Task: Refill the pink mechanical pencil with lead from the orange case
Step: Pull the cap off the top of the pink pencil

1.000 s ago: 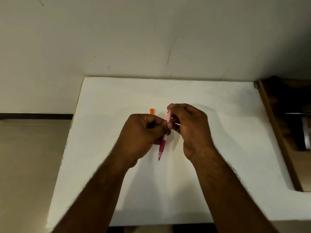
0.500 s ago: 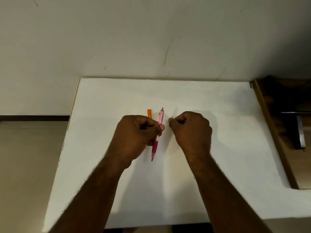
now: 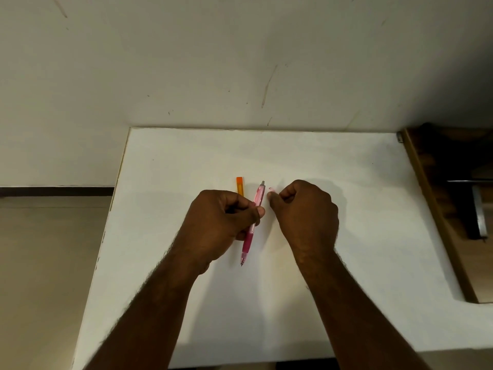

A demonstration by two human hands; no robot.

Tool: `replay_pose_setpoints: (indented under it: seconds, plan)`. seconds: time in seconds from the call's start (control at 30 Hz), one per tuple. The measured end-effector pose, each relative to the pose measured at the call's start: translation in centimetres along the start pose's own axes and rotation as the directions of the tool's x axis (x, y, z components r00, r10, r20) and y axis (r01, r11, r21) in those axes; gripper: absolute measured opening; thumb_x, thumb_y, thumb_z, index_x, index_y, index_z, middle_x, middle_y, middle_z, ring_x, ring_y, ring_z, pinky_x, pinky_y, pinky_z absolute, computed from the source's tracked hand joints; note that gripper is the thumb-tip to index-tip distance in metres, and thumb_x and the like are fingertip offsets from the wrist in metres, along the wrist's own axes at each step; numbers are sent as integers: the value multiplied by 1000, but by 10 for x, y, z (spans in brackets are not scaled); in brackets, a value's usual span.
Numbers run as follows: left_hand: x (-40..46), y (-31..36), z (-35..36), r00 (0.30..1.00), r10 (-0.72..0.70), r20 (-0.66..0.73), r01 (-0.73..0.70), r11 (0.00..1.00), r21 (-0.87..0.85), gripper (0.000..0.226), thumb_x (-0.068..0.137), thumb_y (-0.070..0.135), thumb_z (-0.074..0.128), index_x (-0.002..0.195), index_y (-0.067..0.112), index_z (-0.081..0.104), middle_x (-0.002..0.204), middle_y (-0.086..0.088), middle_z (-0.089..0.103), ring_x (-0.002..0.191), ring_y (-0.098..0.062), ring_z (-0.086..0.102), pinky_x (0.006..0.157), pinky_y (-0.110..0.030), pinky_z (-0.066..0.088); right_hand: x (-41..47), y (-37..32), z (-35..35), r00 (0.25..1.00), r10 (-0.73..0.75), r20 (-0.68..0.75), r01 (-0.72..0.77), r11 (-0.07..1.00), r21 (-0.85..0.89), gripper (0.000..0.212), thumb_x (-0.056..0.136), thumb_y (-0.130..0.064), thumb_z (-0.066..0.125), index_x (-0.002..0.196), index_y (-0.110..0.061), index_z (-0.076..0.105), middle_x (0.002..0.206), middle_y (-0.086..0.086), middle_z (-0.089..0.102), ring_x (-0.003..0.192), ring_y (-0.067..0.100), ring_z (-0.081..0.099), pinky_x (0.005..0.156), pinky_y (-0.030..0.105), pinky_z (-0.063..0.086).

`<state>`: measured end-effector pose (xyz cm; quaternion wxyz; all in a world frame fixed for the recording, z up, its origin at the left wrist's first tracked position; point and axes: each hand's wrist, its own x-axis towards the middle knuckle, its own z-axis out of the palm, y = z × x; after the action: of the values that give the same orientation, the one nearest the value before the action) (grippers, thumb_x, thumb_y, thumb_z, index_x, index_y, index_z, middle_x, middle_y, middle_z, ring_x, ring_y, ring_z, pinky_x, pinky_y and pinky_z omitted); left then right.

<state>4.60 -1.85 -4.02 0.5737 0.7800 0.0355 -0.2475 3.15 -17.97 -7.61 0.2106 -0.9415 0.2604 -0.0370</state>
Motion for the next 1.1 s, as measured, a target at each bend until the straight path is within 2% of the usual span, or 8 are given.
replay_pose_setpoints:
  seconds: [0.13, 0.27, 0.37, 0.43, 0.5, 0.8, 0.97, 1.1]
  plan:
    - [0, 0, -1, 1000, 1, -1, -1, 1000, 9, 14, 83, 31, 79, 73, 21, 78, 68, 1, 76, 60, -14, 72, 60, -18, 58, 1, 0, 0, 1000, -5, 3, 5, 1000, -5, 34, 90, -61, 63, 79, -29, 60, 68, -13, 56, 55, 4, 47, 53, 14, 23]
    - [0, 0, 0, 1000, -2, -1, 2, 1000, 7, 14, 83, 30, 79, 77, 17, 80, 69, -1, 76, 62, -17, 73, 64, -22, 61, 0, 0, -3, 1000, -16, 24, 16, 1000, 10, 32, 90, -60, 64, 79, -30, 60, 70, -14, 57, 61, 7, 53, 56, 19, 30]
    - [0, 0, 0, 1000, -4, -7, 4, 1000, 3, 14, 83, 29, 78, 78, 16, 80, 70, -2, 76, 64, -19, 74, 66, -25, 62, 3, -5, -9, 1000, -4, 15, -1, 958, 285, 28, 91, -51, 68, 79, -25, 68, 71, -16, 64, 66, 6, 61, 66, 24, 43]
    - [0, 0, -1, 1000, -6, -5, 6, 1000, -5, 14, 83, 28, 78, 78, 15, 80, 70, -2, 76, 62, -19, 73, 66, -26, 62, 7, -11, -16, 991, 49, 126, -112, 819, 563, 25, 91, -44, 70, 79, -22, 74, 70, -11, 71, 66, 7, 66, 71, 28, 52]
    - [1, 0, -1, 1000, 0, 1, 0, 1000, 4, 14, 84, 27, 78, 78, 15, 80, 69, -1, 76, 59, -16, 71, 64, -24, 61, 7, -17, -21, 961, 54, 270, -230, 695, 681, 22, 92, -41, 70, 78, -24, 76, 68, -10, 73, 59, 3, 65, 68, 30, 55]
    - [0, -1, 0, 1000, 17, 13, -18, 1000, 25, 14, 84, 29, 78, 80, 16, 80, 68, 0, 76, 58, -12, 71, 62, -20, 59, 6, -17, -22, 943, 60, 329, -278, 687, 671, 18, 90, -32, 74, 77, -20, 75, 63, -9, 70, 62, 9, 64, 67, 30, 54]
    - [1, 0, 1, 1000, 20, 16, -21, 999, 39, 14, 84, 30, 78, 81, 16, 81, 69, 1, 76, 62, -16, 73, 67, -24, 62, 5, -20, -23, 958, 10, 287, -202, 733, 650, 19, 95, -28, 68, 83, -15, 75, 67, -4, 67, 67, 14, 63, 78, 37, 57]
    - [1, 1, 1, 999, 31, 16, -31, 999, 41, 11, 83, 31, 79, 77, 21, 80, 67, 3, 75, 61, -14, 73, 63, -19, 60, 6, -20, -23, 970, 49, 240, -203, 706, 679, 20, 97, -27, 64, 80, -21, 73, 59, -13, 64, 63, 9, 60, 77, 34, 56]
